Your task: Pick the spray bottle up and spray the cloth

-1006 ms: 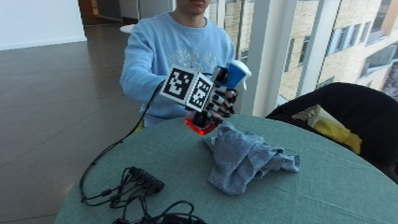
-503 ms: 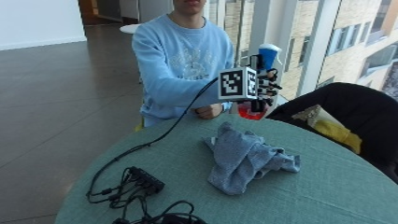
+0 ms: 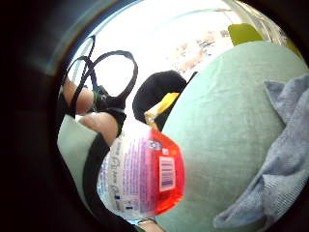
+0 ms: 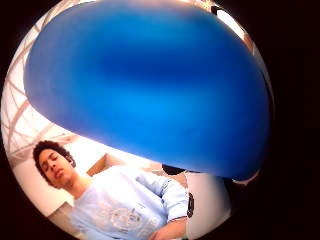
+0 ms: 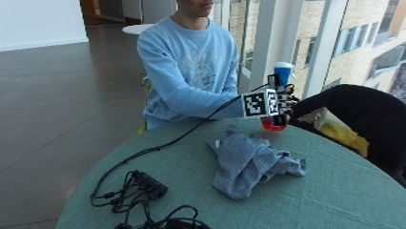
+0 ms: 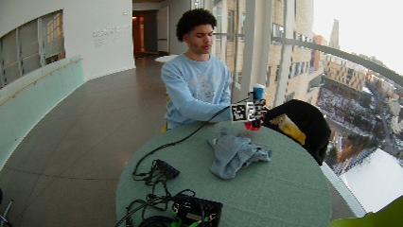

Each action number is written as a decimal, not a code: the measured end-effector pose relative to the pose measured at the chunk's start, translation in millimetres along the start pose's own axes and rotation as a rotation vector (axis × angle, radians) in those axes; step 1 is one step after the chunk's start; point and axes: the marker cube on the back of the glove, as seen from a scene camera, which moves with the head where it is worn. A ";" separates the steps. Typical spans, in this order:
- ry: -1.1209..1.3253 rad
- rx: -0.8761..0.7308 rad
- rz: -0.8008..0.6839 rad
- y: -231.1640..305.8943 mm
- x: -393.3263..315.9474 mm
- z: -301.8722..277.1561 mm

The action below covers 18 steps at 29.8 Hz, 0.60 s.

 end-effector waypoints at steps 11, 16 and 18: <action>-0.001 -0.034 0.015 5.4 15.0 18.5; 0.000 -0.123 0.026 17.5 14.5 18.3; 0.004 -0.196 0.032 28.7 11.0 12.4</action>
